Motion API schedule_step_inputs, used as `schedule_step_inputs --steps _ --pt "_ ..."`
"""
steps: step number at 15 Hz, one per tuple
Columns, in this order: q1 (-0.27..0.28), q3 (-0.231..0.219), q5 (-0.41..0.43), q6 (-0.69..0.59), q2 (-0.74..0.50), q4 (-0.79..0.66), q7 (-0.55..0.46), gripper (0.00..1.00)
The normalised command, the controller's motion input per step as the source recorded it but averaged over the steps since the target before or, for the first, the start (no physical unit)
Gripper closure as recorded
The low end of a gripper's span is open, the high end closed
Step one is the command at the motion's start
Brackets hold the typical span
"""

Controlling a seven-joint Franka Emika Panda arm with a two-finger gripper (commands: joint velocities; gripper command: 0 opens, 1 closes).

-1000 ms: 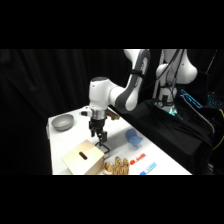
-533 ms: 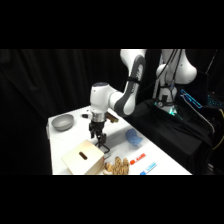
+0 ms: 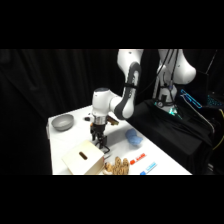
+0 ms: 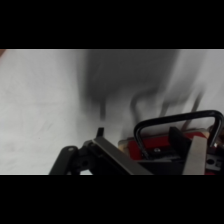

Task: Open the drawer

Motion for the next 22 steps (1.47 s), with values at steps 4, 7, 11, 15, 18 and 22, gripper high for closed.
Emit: schedule_step_inputs --steps 4,7,11,15,18,22 --pt "-0.208 0.166 -0.026 0.26 0.08 -0.04 -0.16 0.00" --pt "-0.175 0.143 -0.055 0.22 0.00 -0.10 -0.11 0.00" --pt "-0.148 0.089 -0.071 0.22 -0.06 -0.22 -0.08 0.00" --pt "-0.163 0.051 -0.104 0.24 -0.15 -0.37 -0.05 0.00" --pt "-0.143 0.030 -0.156 0.20 -0.21 -0.39 0.00 0.00" --pt "-0.025 -0.047 -0.145 0.07 -0.27 -0.35 0.06 0.00"
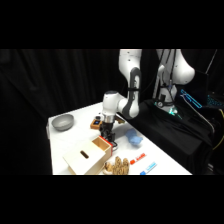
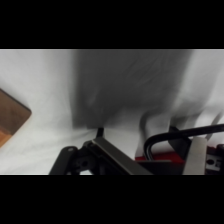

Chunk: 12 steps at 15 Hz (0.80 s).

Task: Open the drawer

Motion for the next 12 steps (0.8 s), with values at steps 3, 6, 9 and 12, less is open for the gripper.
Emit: schedule_step_inputs --steps 3,6,9,12 --pt "-0.061 -0.001 -0.112 0.05 -0.34 -0.38 0.08 0.00" --pt "-0.193 0.093 -0.094 0.10 -0.33 -0.40 0.06 0.00" --pt "-0.172 0.083 -0.090 0.08 -0.29 -0.33 0.07 0.00" --pt "-0.147 0.112 -0.083 -0.14 -0.33 -0.22 0.07 0.00"
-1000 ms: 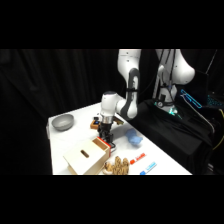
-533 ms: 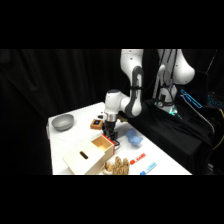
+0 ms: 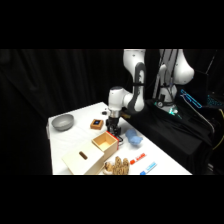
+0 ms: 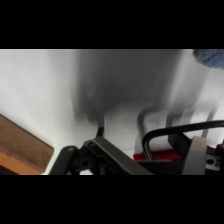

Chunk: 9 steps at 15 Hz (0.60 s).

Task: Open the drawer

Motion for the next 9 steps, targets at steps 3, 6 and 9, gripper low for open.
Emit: schedule_step_inputs --steps 3,6,9 --pt "-0.043 0.085 -0.017 -0.39 -0.43 -0.13 0.07 0.00" --pt "0.082 0.040 0.143 -0.51 -0.52 -0.11 0.02 0.00" --pt "0.249 -0.091 0.238 -0.53 -0.53 -0.07 0.00 0.00"
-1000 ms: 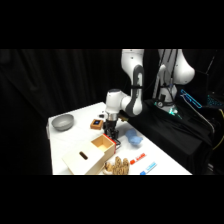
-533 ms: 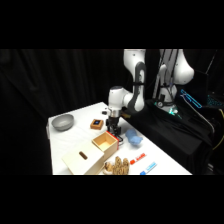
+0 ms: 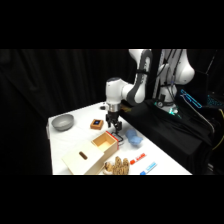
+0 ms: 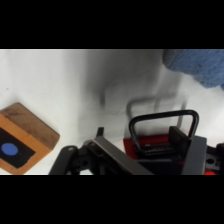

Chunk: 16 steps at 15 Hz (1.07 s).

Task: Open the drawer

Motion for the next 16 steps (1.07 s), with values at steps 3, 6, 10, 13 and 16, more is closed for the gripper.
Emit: schedule_step_inputs --steps 3,6,10,13,16 --pt "0.343 -0.208 0.210 -0.55 -0.46 0.01 0.04 0.00" --pt "0.340 -0.272 0.064 -0.54 -0.38 0.10 0.13 0.00" --pt "0.241 -0.241 -0.069 -0.49 -0.28 0.17 0.19 0.00" --pt "0.151 -0.178 -0.096 -0.46 -0.14 0.24 0.17 0.00" --pt "0.096 -0.136 0.099 -0.48 -0.21 0.15 -0.02 0.00"
